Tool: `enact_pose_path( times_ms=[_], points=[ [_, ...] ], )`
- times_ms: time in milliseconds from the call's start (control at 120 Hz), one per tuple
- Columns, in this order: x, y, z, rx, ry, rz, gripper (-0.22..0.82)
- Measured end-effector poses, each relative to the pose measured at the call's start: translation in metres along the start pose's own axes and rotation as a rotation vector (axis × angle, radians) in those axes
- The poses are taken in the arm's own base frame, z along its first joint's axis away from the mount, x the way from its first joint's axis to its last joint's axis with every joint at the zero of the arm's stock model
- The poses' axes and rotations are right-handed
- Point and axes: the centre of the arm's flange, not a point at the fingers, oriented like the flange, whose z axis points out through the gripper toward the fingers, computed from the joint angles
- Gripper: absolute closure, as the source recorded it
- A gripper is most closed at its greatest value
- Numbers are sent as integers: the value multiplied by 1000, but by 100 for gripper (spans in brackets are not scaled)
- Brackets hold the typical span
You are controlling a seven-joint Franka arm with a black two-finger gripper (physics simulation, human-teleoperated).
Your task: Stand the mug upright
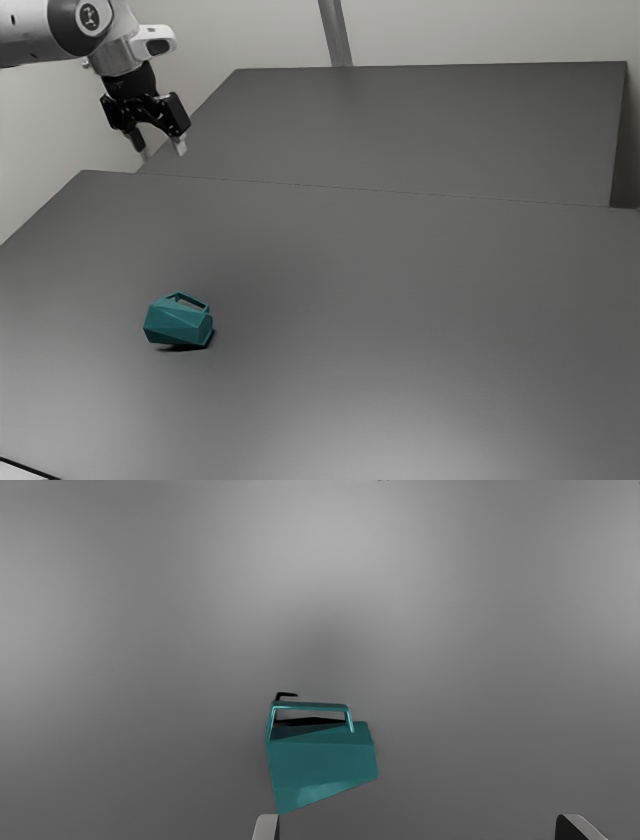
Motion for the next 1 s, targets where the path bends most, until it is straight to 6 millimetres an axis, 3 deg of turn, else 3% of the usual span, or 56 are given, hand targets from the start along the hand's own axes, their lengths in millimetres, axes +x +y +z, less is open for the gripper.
enact_pose_path(
  times_ms=[100,242,358,542,750,1000],
  points=[
    [0,-5,3,4,4,-3,0],
    [-13,-12,42,-12,-23,-8,0],
    [-27,-16,52,-26,-6,-16,0],
    [-70,-18,71,-49,81,-31,0],
    [-126,-51,115,-186,229,-181,0],
    [-165,-86,164,-334,357,-254,0]
  ],
)
